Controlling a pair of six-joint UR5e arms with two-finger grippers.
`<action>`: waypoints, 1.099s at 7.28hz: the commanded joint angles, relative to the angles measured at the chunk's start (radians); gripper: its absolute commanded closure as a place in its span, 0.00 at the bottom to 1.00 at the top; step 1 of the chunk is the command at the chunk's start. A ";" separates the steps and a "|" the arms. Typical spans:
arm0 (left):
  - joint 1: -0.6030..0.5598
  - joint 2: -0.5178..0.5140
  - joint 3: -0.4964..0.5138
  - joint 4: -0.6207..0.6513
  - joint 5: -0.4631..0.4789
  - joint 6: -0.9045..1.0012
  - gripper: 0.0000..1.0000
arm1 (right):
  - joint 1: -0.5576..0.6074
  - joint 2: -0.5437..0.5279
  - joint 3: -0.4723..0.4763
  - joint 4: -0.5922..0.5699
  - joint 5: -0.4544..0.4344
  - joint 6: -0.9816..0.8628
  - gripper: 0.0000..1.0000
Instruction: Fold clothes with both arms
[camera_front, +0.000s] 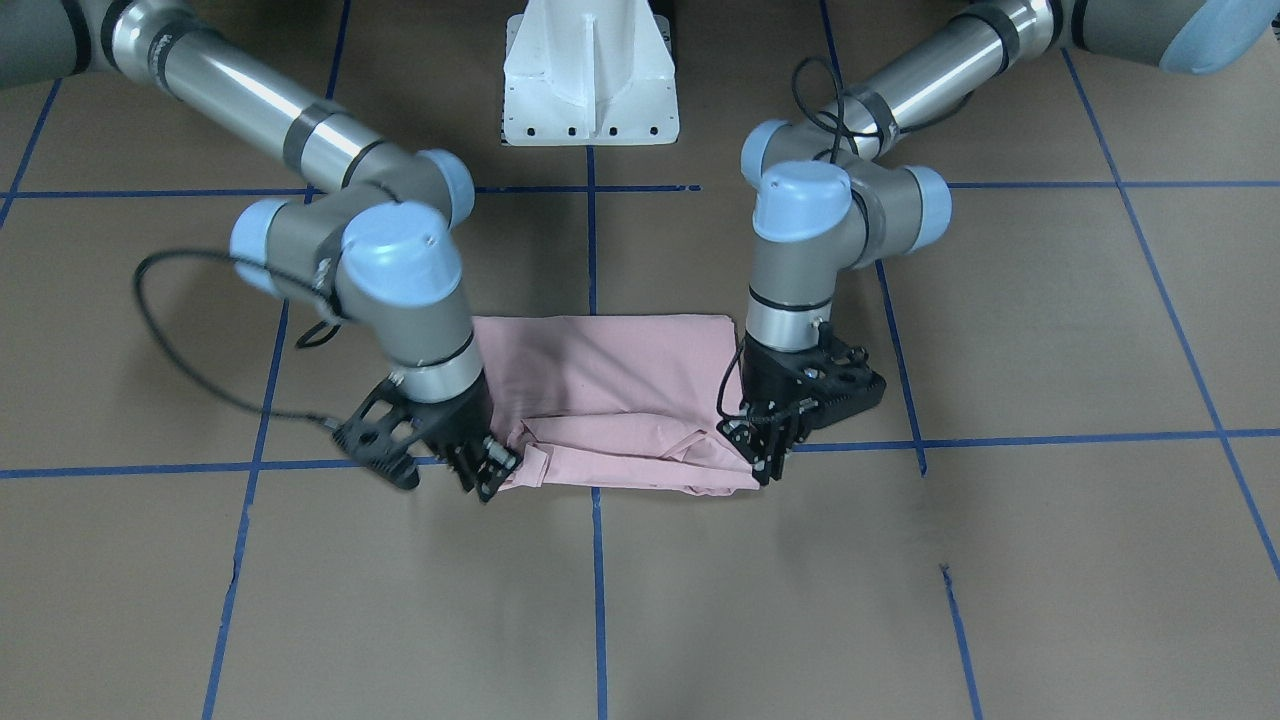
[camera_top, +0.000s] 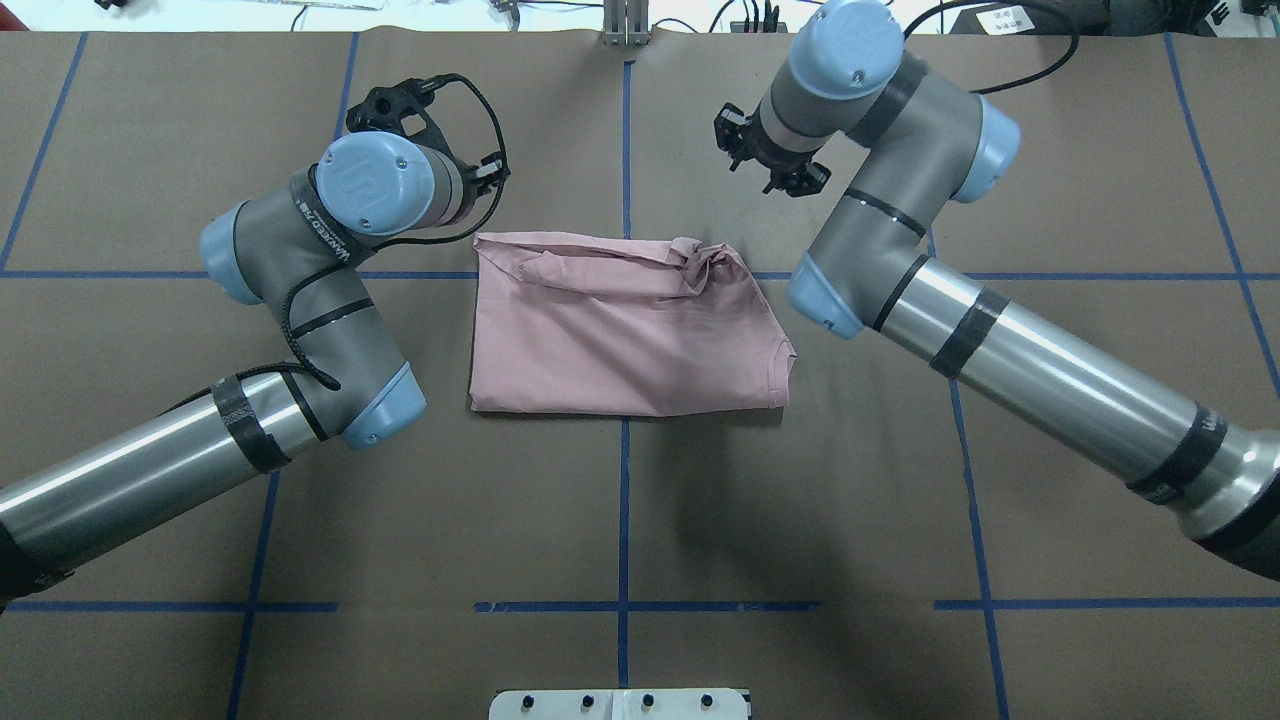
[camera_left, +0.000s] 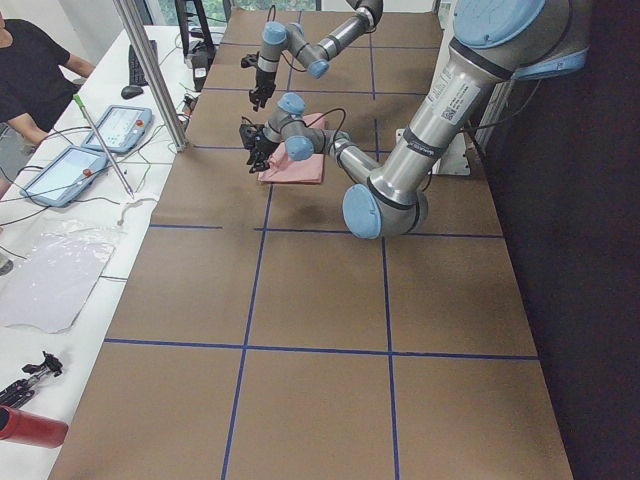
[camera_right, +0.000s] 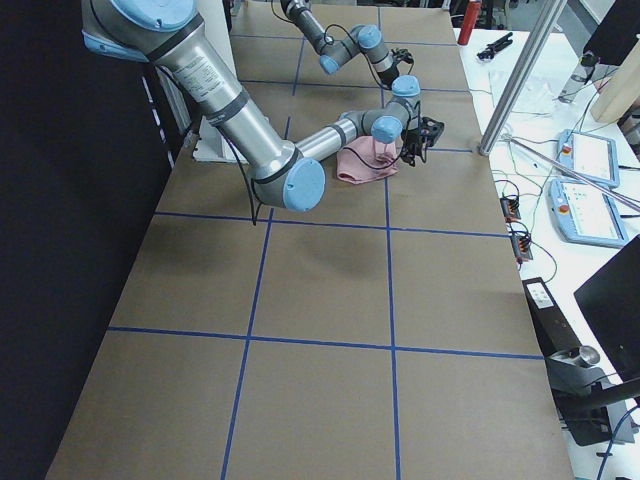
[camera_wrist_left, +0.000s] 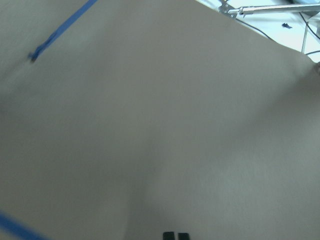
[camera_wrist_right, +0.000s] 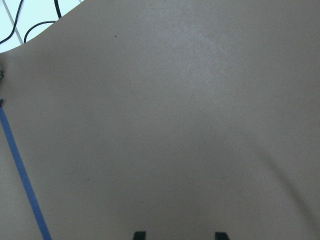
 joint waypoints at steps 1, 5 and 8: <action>-0.037 0.031 -0.066 -0.014 -0.033 0.072 0.50 | 0.073 -0.043 0.005 0.011 0.079 -0.084 0.00; -0.317 0.354 -0.305 -0.014 -0.427 0.657 0.49 | 0.353 -0.329 0.129 0.000 0.291 -0.700 0.00; -0.595 0.503 -0.313 0.000 -0.645 1.112 0.49 | 0.576 -0.431 0.126 -0.096 0.413 -1.133 0.00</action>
